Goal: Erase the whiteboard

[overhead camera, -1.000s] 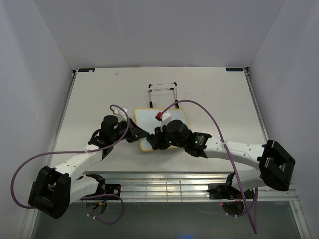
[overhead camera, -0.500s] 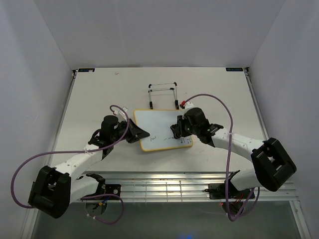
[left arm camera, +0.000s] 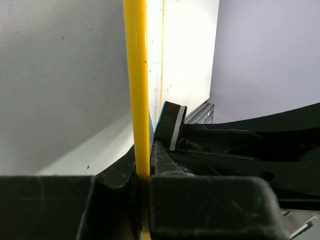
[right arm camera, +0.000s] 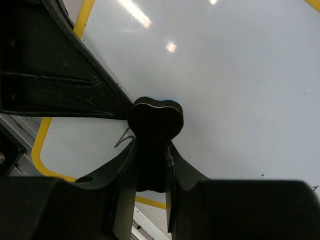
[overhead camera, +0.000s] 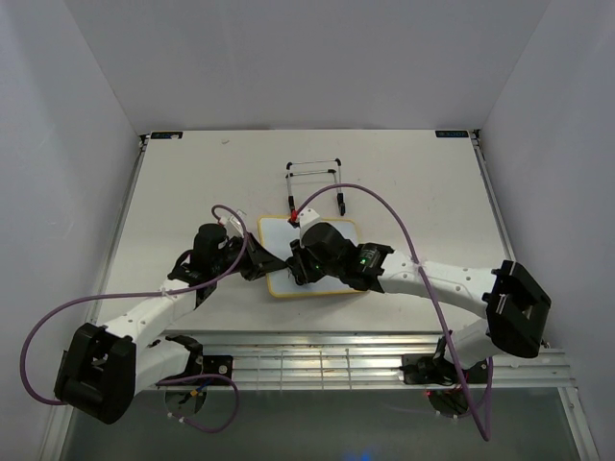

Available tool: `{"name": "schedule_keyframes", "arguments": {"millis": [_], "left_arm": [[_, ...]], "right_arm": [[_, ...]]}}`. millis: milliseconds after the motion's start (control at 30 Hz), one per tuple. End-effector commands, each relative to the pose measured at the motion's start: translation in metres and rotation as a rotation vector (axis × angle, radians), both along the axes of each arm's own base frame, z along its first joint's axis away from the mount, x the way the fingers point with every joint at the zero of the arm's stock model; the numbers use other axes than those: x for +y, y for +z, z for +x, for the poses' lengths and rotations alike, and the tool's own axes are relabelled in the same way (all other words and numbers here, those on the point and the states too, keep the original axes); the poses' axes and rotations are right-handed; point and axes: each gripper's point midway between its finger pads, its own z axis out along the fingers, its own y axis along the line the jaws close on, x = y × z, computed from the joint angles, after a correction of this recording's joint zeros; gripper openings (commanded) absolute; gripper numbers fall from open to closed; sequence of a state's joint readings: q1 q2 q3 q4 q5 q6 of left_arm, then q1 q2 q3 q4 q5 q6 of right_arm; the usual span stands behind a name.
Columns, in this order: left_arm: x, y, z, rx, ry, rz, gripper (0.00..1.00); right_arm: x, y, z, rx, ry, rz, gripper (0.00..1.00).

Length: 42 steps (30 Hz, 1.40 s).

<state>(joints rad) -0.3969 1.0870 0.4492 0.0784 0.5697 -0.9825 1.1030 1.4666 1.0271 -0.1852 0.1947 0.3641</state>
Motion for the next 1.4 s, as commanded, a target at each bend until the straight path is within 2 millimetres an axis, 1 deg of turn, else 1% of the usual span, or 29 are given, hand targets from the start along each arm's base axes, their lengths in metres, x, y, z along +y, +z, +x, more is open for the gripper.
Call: {"name": "schedule_keyframes", "arguments": {"millis": [0,33,100,133,167,233,267,300,333,467,533,567,633,733,833,867,933,967,1033,1067,1100,1133,1167,1200,1267,1367], "left_arm": [[-0.009,0.019,0.002,-0.126,-0.048,-0.009,0.00],[-0.009,0.018,0.002,-0.125,-0.046,-0.007,0.00],[-0.008,0.018,0.003,-0.126,-0.042,-0.004,0.00],[-0.008,0.017,0.003,-0.123,-0.041,-0.002,0.00],[-0.008,0.017,0.003,-0.124,-0.039,-0.003,0.00],[-0.008,0.018,0.005,-0.128,-0.032,-0.001,0.00],[-0.007,0.017,0.005,-0.127,-0.027,0.003,0.00],[-0.006,0.018,0.006,-0.129,-0.019,0.003,0.00],[-0.005,0.018,0.008,-0.132,-0.003,0.008,0.00],[-0.004,0.018,0.009,-0.128,0.011,0.007,0.00],[-0.004,0.017,0.009,-0.125,0.013,0.008,0.00],[-0.003,0.017,0.010,-0.124,0.017,0.010,0.00],[-0.002,0.016,0.009,-0.122,0.022,0.011,0.00],[-0.001,0.012,0.009,-0.114,0.028,0.017,0.00],[-0.002,0.011,0.008,-0.110,0.021,0.014,0.00],[-0.002,0.012,0.008,-0.111,0.019,0.012,0.00],[-0.003,0.012,0.007,-0.112,0.011,0.009,0.00],[-0.004,0.013,0.007,-0.113,0.010,0.007,0.00],[-0.004,0.013,0.007,-0.115,0.005,0.005,0.00],[-0.003,0.012,0.006,-0.111,0.007,0.008,0.00],[-0.003,0.012,0.006,-0.115,0.011,0.007,0.00],[-0.002,0.013,0.007,-0.116,0.016,0.008,0.00],[-0.002,0.013,0.007,-0.116,0.018,0.009,0.00],[-0.002,0.012,0.006,-0.113,0.018,0.010,0.00],[-0.002,0.012,0.007,-0.115,0.018,0.009,0.00],[-0.003,0.010,0.007,-0.107,0.015,0.011,0.00]], "right_arm": [[0.030,-0.013,-0.056,0.184,0.127,0.039,0.08],[0.021,-0.021,-0.058,0.202,0.116,-0.011,0.08],[0.005,-0.030,-0.052,0.187,0.058,-0.078,0.08],[-0.005,-0.040,-0.051,0.190,0.036,-0.112,0.08],[-0.012,-0.039,-0.048,0.173,0.004,-0.116,0.08],[-0.025,-0.044,-0.041,0.178,-0.041,-0.132,0.08],[-0.036,-0.049,-0.041,0.180,-0.059,-0.167,0.08],[-0.041,-0.049,-0.041,0.179,-0.070,-0.188,0.08],[-0.045,-0.050,-0.042,0.183,-0.070,-0.206,0.08],[-0.050,-0.048,-0.055,0.198,-0.008,-0.216,0.08],[-0.055,-0.053,-0.061,0.210,0.002,-0.216,0.08],[-0.058,-0.053,-0.061,0.204,-0.002,-0.214,0.08],[-0.066,-0.059,-0.062,0.211,-0.021,-0.228,0.08],[-0.070,-0.062,-0.064,0.216,-0.025,-0.233,0.08],[-0.057,-0.056,-0.067,0.220,0.022,-0.190,0.08],[-0.047,-0.052,-0.066,0.208,0.045,-0.162,0.08],[-0.037,-0.045,-0.064,0.187,0.051,-0.141,0.08],[-0.026,-0.037,-0.058,0.169,0.048,-0.121,0.08],[-0.012,-0.034,-0.062,0.163,0.073,-0.116,0.08],[0.003,-0.022,-0.070,0.148,0.113,-0.093,0.08],[0.009,-0.019,-0.073,0.140,0.134,-0.097,0.08],[0.015,-0.022,-0.079,0.141,0.154,-0.113,0.08],[0.023,-0.016,-0.085,0.142,0.184,-0.102,0.08],[0.028,-0.015,-0.095,0.145,0.218,-0.099,0.08],[0.035,-0.014,-0.108,0.166,0.265,-0.074,0.08],[0.039,-0.012,-0.120,0.188,0.305,-0.032,0.08]]}}
